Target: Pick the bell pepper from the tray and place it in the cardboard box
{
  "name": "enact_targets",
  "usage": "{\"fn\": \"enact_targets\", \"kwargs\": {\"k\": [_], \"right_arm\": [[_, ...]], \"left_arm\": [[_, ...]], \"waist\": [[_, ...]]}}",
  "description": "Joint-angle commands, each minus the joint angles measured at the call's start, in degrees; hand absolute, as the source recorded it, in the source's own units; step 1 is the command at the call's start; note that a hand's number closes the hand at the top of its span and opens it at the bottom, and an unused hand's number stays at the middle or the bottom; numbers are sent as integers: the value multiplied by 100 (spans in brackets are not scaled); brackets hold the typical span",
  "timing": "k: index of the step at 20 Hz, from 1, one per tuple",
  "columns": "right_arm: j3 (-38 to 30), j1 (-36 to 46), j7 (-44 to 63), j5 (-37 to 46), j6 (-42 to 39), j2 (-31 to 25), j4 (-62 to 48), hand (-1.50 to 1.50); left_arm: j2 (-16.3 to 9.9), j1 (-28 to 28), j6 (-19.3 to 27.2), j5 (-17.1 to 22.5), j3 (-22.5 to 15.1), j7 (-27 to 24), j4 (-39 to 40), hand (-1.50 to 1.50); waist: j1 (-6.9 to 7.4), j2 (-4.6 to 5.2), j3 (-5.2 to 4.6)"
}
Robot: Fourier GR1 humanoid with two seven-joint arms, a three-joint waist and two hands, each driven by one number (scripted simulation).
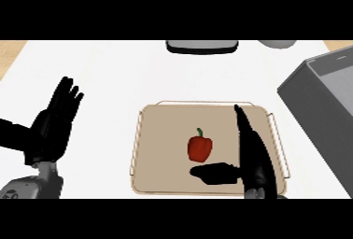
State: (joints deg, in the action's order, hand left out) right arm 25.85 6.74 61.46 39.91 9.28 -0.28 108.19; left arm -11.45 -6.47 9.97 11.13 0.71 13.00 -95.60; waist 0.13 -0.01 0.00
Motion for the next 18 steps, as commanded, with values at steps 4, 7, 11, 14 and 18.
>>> {"fn": "enact_targets", "kwargs": {"k": [4,7,11,14,18], "right_arm": [[362,115,578,110,528,27,-531,-150],[-142,354,531,-6,265,27,-568,-150],[125,123,221,100,606,27,-932,-150],[-62,165,4,-71,538,27,-1097,-150],[283,55,77,-67,765,28,-1074,-150]], "left_arm": [[168,-187,-177,-64,107,-428,589,0],[26,167,-145,-31,147,139,-221,0],[265,65,-257,-102,81,-255,208,0],[225,0,-177,-146,145,16,-47,0],[341,297,-147,-371,30,-32,-205,0]], "waist": [[-13,5,-2],[12,-1,0],[-4,0,0],[-2,-1,1],[-2,-3,0]]}}
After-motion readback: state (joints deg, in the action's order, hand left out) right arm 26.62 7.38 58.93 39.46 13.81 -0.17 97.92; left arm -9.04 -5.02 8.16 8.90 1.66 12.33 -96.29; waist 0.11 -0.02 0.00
